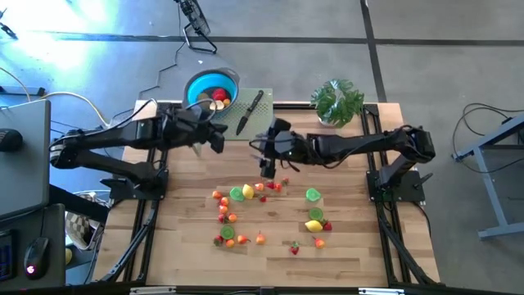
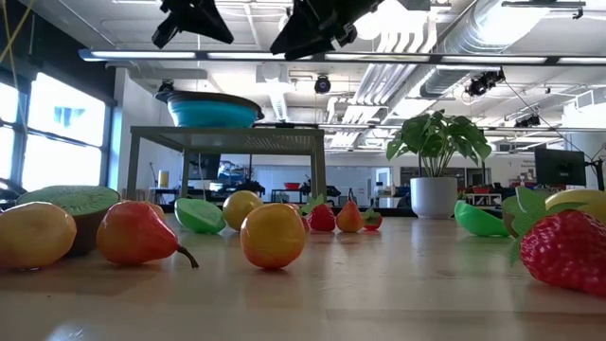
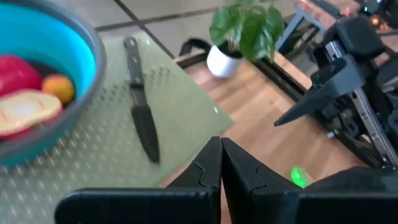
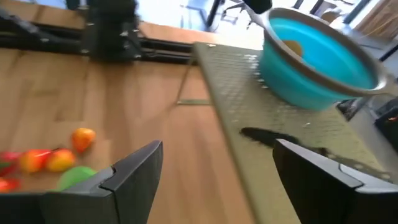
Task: Pick & Place Fruit
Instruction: Put the half green pear into the strainer bowl on the shelf
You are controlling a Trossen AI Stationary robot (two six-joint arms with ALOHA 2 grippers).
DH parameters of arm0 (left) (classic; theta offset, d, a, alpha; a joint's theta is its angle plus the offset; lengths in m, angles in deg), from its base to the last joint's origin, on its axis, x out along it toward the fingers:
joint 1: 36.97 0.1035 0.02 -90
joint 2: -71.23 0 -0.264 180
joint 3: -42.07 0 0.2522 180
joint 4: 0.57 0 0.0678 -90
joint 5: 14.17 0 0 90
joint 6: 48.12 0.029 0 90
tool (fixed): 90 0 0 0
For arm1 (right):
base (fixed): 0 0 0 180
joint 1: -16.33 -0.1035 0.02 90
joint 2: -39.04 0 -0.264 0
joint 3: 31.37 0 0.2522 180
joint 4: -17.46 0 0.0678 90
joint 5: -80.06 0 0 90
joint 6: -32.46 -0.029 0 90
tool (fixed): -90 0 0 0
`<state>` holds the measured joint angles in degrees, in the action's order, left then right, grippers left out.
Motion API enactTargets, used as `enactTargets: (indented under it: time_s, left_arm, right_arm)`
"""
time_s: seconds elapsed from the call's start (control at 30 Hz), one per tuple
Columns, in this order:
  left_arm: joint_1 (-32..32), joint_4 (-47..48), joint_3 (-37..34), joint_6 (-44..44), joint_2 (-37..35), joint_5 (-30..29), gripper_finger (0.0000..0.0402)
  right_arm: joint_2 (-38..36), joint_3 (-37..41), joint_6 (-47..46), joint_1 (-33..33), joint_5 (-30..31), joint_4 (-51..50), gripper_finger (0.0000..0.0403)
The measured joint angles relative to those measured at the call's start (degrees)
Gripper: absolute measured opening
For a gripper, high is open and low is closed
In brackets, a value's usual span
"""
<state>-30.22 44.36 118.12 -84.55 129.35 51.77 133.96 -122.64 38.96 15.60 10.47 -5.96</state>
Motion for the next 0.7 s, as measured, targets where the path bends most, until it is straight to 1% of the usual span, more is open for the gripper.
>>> enactTargets:
  time_s: [0.07, 0.23, 0.3, 0.37, 0.5, 0.6, 0.7]
  left_arm:
    - [-3.00, 1.60, -0.01, -2.64, 0.01, -1.85, 0.0000]
    - [-10.21, 4.63, -0.01, -7.70, 0.02, -6.30, 0.0000]
    - [-12.72, 5.82, -0.01, -9.15, 0.41, -7.51, 0.0000]
    - [-14.80, 7.40, -0.01, -10.58, 0.95, -8.06, 0.0000]
    - [-18.19, 12.40, -0.01, -14.89, 2.75, -7.70, 0.0000]
    - [-20.23, 16.77, -0.03, -19.86, 4.56, -5.15, 0.0000]
    - [-22.52, 18.01, -0.53, -22.84, 6.65, -2.94, 0.0000]
  right_arm:
    - [0.00, 0.00, -0.74, -1.37, -0.49, -0.81, 0.0297]
    - [0.00, 0.00, -3.05, -4.31, -5.32, -1.04, 0.0297]
    - [0.00, 0.00, -5.00, -5.19, -7.17, -1.04, 0.0297]
    - [0.00, 0.00, -6.64, -5.89, -7.55, -1.04, 0.0297]
    - [0.00, 0.00, -11.03, -6.95, -7.42, -1.09, 0.0297]
    - [0.00, 0.00, -16.42, -7.68, -7.40, -1.25, 0.0297]
    - [0.00, 0.00, -21.87, -8.70, -7.38, -1.26, 0.0297]
